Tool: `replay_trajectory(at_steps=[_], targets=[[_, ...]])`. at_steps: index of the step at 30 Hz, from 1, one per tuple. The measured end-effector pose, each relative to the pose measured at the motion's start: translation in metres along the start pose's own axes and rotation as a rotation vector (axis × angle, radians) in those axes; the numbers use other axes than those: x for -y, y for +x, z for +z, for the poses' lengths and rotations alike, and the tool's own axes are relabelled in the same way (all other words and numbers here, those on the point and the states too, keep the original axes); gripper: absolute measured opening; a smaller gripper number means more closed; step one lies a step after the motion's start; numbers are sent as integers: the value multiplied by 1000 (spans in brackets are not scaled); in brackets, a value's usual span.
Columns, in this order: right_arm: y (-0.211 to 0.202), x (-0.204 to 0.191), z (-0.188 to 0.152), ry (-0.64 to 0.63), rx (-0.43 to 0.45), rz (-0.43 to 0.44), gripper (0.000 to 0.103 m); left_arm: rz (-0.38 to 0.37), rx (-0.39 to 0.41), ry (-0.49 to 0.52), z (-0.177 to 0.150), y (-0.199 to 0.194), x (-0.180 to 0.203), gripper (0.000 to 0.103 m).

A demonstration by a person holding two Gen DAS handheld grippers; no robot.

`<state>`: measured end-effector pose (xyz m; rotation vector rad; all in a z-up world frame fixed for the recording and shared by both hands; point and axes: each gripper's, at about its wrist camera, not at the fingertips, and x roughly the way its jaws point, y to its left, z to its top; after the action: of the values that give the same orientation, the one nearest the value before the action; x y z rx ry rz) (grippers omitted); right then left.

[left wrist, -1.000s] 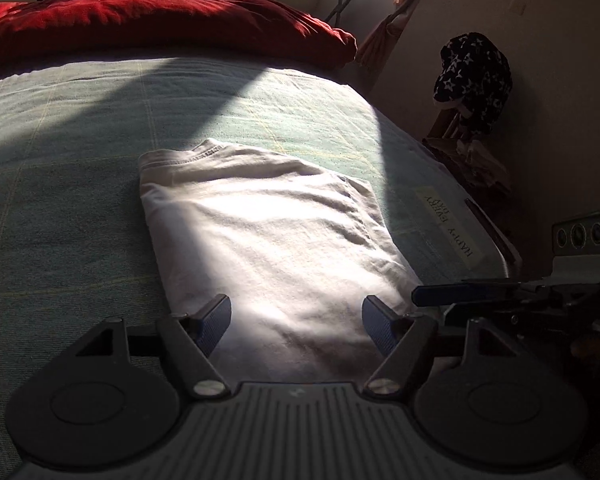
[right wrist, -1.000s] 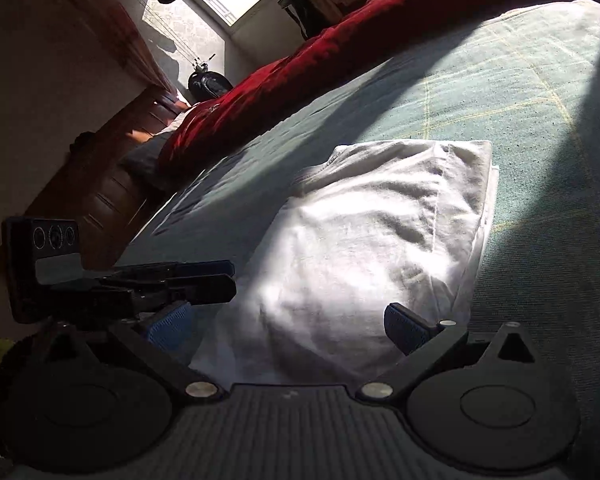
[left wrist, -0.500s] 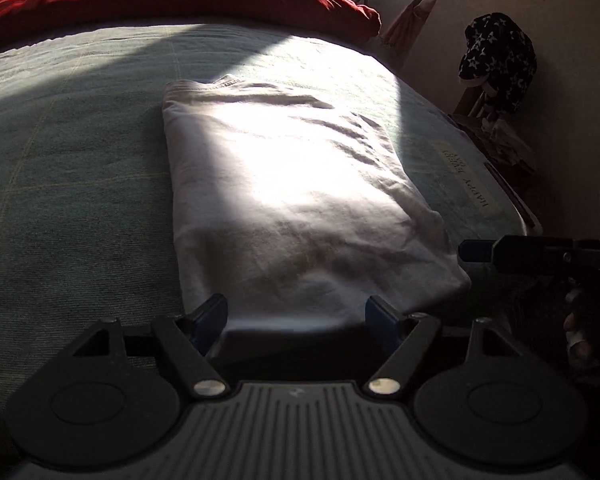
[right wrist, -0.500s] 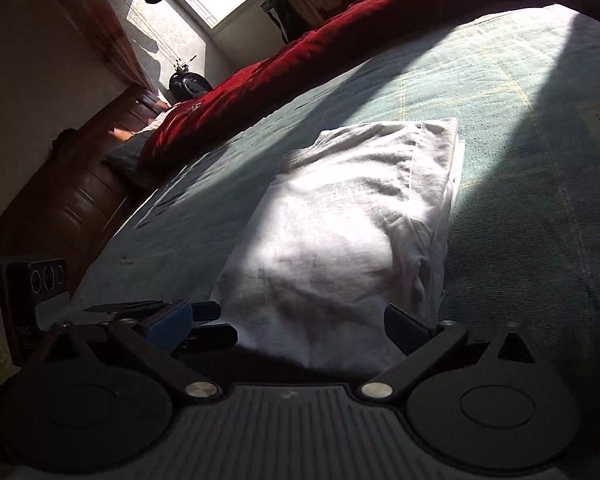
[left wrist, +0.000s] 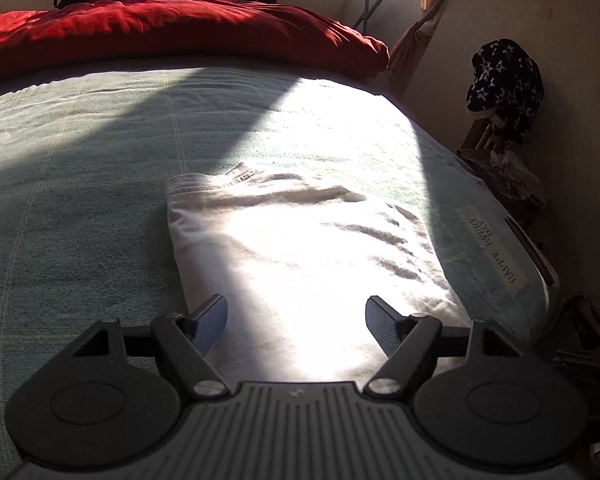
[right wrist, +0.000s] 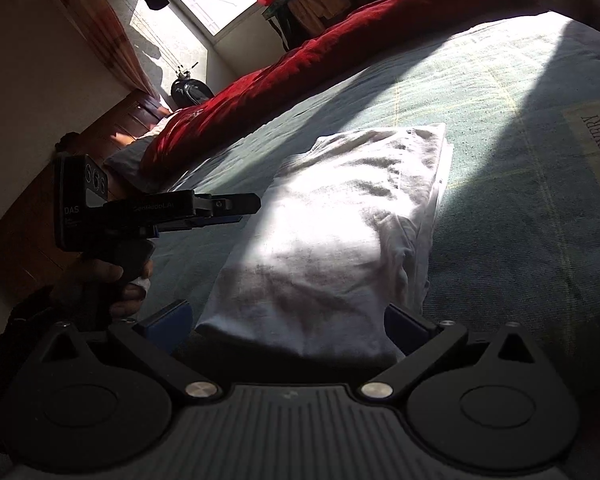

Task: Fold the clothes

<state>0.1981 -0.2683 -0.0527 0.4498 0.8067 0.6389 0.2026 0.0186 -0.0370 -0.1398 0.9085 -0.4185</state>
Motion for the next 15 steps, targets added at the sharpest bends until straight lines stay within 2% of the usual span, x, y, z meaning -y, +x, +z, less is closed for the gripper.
replay_trajectory(at_steps=[2,4,6,10,11,13,15], targets=[[-1,5,0,12,0,-3,103,-1,-23,-37,-3,6,-10,74],[-2,9,2,23,1,-7,103,-23,18,-61,4,-8,-14,74],[-1,13,5,33,7,-4,103,-75,85,-76,16,-22,-16,75],[7,16,13,53,12,11,103,-188,53,-77,30,-9,-9,77],[10,16,13,55,7,12,103,-172,25,-76,30,-1,-8,77],[13,16,12,56,-3,10,103,-95,-43,-78,26,17,-13,76],[14,18,11,60,-8,5,103,-91,-49,-112,25,18,-19,70]])
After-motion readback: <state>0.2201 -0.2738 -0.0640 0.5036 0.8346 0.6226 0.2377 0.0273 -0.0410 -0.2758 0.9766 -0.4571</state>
